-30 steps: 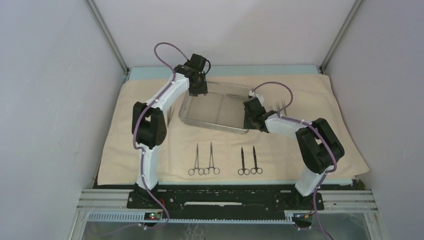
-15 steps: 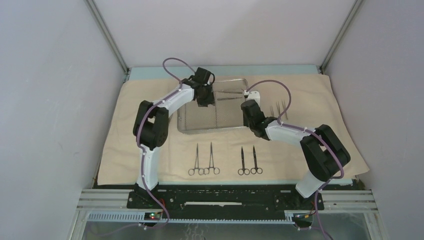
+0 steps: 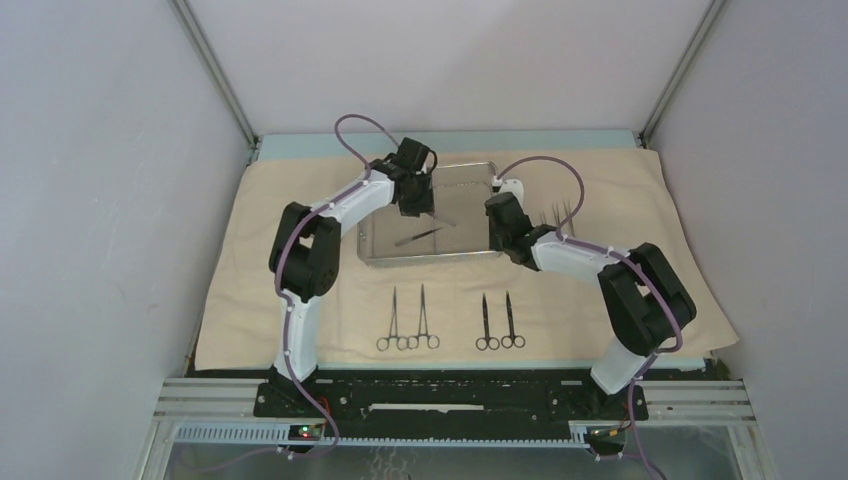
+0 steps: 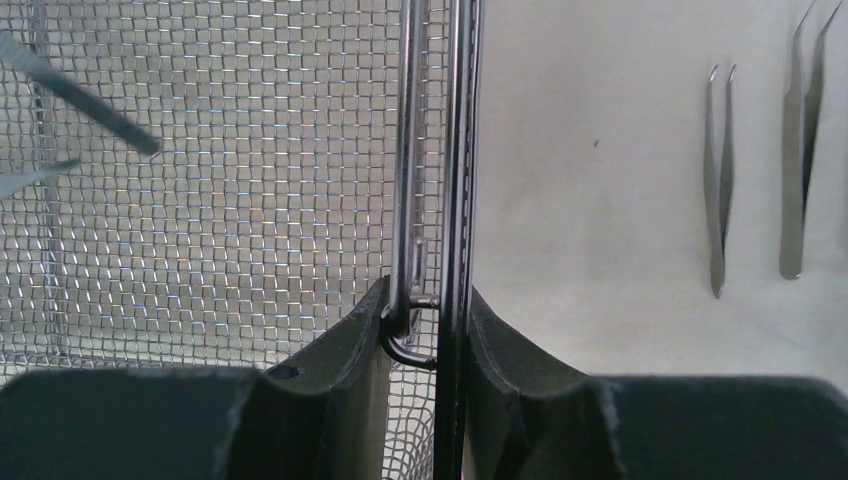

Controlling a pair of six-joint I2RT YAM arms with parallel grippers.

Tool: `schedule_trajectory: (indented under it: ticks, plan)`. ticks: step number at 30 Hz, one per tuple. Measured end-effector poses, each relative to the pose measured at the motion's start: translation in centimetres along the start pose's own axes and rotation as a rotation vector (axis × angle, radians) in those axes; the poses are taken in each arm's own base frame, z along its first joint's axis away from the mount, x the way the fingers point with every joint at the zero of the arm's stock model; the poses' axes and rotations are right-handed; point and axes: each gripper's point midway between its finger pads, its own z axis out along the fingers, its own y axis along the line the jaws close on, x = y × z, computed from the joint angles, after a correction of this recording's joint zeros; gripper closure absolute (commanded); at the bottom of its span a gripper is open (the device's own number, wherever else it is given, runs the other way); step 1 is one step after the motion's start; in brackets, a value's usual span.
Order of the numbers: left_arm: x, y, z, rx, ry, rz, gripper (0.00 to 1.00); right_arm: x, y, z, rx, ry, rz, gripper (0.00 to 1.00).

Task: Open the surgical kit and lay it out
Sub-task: Adjust the medical item in the container.

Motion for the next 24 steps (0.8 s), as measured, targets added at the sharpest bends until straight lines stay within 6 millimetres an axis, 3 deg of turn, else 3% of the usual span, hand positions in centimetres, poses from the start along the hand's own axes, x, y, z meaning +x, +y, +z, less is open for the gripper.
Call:
schedule_trajectory:
  ticks: [6, 11, 14, 21, 24]
  plan:
    - [0.6, 0.8, -0.4, -0.041, 0.031, 0.005, 0.56, 1.3, -0.2, 0.9, -0.008, 0.083, 0.05, 1.0]
    - [-0.1, 0.6, -1.8, -0.052, 0.042, 0.027, 0.56, 2.0, -0.3, 1.3, -0.02, 0.121, 0.094, 1.0]
    - [1.0, 1.3, -2.2, -0.074, 0.09, 0.055, 0.56, 2.2, -0.5, 1.3, -0.037, 0.149, 0.115, 1.0]
    - [3.2, 3.3, -3.5, -0.142, 0.189, 0.117, 0.55, 0.1, -1.5, 0.7, -0.067, 0.248, 0.171, 1.0]
    - [3.4, 3.8, -4.0, -0.158, 0.202, 0.137, 0.55, 0.6, -1.6, 0.4, -0.066, 0.285, 0.174, 1.0]
